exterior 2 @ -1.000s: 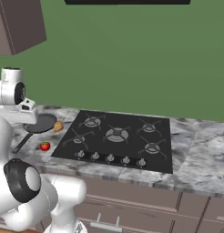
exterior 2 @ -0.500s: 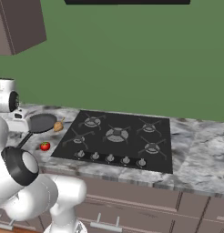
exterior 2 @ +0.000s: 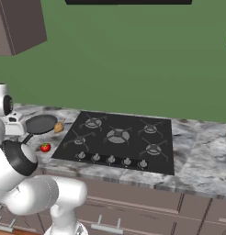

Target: Place the pan on the front left burner on the stove. Then place the tomato and the onion in the pan and turn on the front left burner.

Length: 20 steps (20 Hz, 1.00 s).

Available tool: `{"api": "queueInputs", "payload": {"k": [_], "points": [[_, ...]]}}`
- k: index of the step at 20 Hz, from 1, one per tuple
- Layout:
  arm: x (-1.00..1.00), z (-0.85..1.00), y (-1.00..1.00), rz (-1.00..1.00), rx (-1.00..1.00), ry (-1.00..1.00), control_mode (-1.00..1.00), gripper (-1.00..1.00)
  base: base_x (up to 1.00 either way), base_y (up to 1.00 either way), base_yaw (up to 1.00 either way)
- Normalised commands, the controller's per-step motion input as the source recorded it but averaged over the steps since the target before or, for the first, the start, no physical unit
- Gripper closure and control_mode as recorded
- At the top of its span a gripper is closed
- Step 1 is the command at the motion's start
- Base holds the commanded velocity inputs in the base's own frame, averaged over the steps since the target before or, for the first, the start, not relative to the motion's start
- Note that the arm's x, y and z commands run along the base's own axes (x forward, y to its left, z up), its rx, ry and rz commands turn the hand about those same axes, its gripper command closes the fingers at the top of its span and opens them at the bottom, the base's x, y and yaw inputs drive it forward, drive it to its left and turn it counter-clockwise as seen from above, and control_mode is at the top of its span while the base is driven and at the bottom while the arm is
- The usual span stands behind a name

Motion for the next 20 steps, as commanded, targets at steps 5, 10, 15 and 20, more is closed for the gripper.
{"api": "queueInputs", "payload": {"k": [5, 10, 15, 20], "points": [[0.06, -0.13, 0.00, 0.00, -0.02, -0.18, -1.00, -1.00, 0.00, 0.00, 0.00], [0.06, -0.17, 0.00, 0.00, 0.00, -0.11, -1.00, -1.00, 0.00, 0.00, 0.00], [0.16, -0.18, 0.00, 0.00, 0.01, 0.00, -1.00, -1.00, 0.00, 0.00, 0.00], [0.26, -0.11, 0.13, 0.00, 0.00, -0.02, -1.00, -1.00, 0.00, 0.00, 0.00]]}}
